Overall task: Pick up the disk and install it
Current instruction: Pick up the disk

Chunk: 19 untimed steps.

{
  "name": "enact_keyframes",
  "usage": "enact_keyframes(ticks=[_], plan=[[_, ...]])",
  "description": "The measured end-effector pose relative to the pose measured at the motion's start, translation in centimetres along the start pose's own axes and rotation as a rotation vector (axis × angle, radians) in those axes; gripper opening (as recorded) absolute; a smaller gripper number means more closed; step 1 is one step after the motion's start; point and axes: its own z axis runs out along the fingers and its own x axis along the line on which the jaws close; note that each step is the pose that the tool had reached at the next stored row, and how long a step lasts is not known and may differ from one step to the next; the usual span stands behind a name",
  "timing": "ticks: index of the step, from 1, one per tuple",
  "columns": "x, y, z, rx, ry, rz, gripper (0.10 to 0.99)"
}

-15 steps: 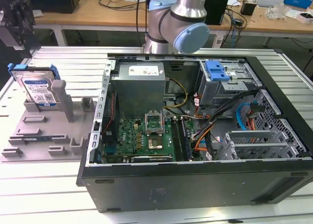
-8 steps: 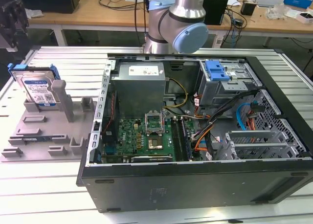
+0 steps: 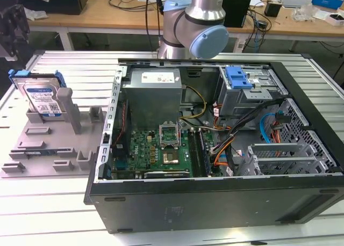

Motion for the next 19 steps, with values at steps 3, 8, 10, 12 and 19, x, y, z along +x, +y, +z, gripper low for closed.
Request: enact_keyframes(ticks=[3,8,10,12,19], plan=[[0.00,0.14,0.30,0.000,0.0000,0.000,0.557],[0.00,0.34,0.80,0.000,0.0001,-0.001,0.557],[0.11,0.35,0.93,0.000,0.0002,-0.001,0.557],[0.22,0.35,1.08,0.000,0.0001,-0.001,0.557],[0.41,0.35,1.52,0.000,0.0001,-0.001,0.557]])
